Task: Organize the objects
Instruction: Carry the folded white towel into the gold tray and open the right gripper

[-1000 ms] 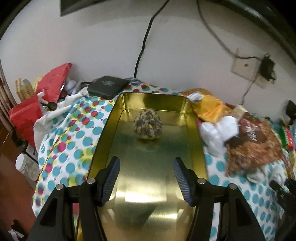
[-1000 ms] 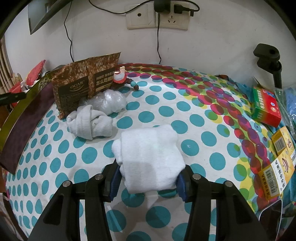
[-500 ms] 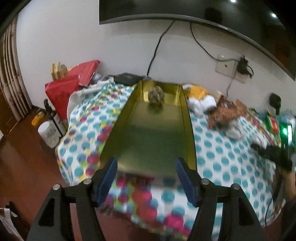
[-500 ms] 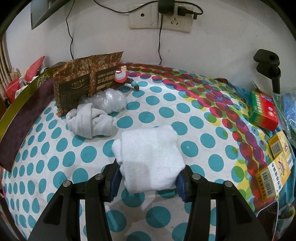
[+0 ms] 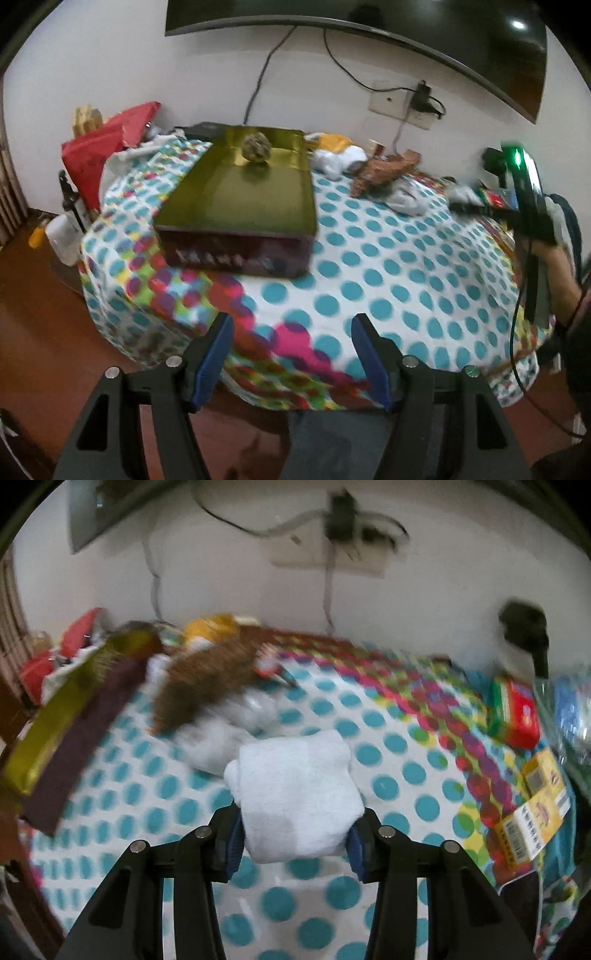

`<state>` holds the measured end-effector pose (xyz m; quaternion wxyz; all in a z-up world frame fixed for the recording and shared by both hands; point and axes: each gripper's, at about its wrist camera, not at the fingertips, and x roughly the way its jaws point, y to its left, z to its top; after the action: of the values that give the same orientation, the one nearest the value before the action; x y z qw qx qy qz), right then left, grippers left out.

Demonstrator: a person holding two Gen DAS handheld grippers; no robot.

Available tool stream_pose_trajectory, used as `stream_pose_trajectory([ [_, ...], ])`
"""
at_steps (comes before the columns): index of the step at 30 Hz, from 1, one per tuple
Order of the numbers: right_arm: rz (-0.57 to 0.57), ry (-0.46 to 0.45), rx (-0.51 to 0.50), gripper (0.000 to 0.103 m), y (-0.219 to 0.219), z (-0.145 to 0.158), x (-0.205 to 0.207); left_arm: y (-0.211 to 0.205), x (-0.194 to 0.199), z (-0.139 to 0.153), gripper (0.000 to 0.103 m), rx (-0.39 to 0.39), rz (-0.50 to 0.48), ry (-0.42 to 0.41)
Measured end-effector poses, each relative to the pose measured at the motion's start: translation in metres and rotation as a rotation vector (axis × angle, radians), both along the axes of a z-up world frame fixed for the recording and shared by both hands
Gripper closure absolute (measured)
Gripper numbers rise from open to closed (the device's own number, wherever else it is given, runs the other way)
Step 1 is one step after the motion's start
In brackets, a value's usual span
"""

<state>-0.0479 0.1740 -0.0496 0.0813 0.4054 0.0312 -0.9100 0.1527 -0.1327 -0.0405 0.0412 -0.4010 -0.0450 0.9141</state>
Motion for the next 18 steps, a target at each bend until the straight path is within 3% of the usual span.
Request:
stream_pose_trajectory([
  [5,0.123,0.048,-0.009,0.06,-0.052,0.048,0.011,0.015,0.015,-0.004,0.035,-0.048,-0.07,0.023],
  [9,0.24,0.023,-0.051,0.06,-0.113,0.066,-0.002,0.011,0.017,-0.01,0.034,-0.04,-0.067,-0.009],
  [14,0.352,-0.066,-0.025,0.06,-0.199,0.057,-0.042,-0.02,0.015,-0.022,0.034,0.023,0.017,-0.072],
  [18,0.38,-0.191,-0.041,0.06,-0.255,0.036,-0.078,-0.042,0.017,-0.027,0.034,0.06,0.079,-0.084],
])
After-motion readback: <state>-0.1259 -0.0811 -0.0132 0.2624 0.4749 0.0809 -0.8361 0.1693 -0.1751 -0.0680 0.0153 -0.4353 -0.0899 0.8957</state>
